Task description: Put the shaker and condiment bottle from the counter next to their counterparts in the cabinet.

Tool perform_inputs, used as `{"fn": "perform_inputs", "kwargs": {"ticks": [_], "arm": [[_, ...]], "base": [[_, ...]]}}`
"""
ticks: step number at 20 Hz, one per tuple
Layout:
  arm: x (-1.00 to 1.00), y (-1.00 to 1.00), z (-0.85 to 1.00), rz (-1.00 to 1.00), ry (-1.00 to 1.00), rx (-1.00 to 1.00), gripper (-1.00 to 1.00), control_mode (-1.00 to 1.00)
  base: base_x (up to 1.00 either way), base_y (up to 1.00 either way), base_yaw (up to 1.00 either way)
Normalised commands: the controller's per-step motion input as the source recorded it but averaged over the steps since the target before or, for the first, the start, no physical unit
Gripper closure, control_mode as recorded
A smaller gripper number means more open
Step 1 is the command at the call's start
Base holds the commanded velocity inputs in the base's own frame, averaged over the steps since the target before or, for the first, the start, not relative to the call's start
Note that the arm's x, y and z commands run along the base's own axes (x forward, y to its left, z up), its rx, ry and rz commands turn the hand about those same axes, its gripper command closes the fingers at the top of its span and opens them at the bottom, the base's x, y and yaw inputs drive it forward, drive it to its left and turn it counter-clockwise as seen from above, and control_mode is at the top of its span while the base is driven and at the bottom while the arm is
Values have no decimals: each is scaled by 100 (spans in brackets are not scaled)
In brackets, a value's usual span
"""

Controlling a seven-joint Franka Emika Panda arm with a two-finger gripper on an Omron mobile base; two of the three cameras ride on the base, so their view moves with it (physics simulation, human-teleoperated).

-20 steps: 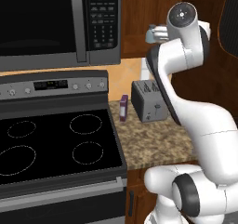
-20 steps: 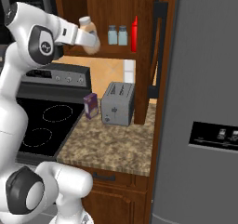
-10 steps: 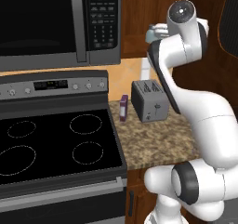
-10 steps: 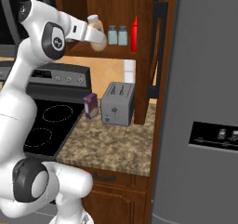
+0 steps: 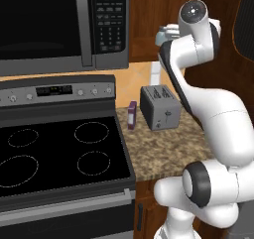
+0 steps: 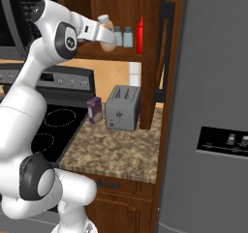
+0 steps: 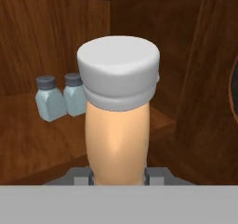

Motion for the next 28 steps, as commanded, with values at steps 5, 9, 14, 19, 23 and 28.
{"fn": "perform_inputs", "kwargs": {"ticks": [5,9,14,19,23,28], "arm": [[26,-7,-6,2,0,0,100,-100],[28,-8,-8,2,0,0,100,-100],[24,-6,-8,2,0,0,100,-100],[15,-7,-8,2,0,0,100,-100],[13,-4,-5,0,0,0,100,-100],[14,-1,0,0,0,0,100,-100]], "base": [[0,0,0],[0,0,0],[0,0,0],[0,0,0],[0,0,0],[0,0,0]]}}
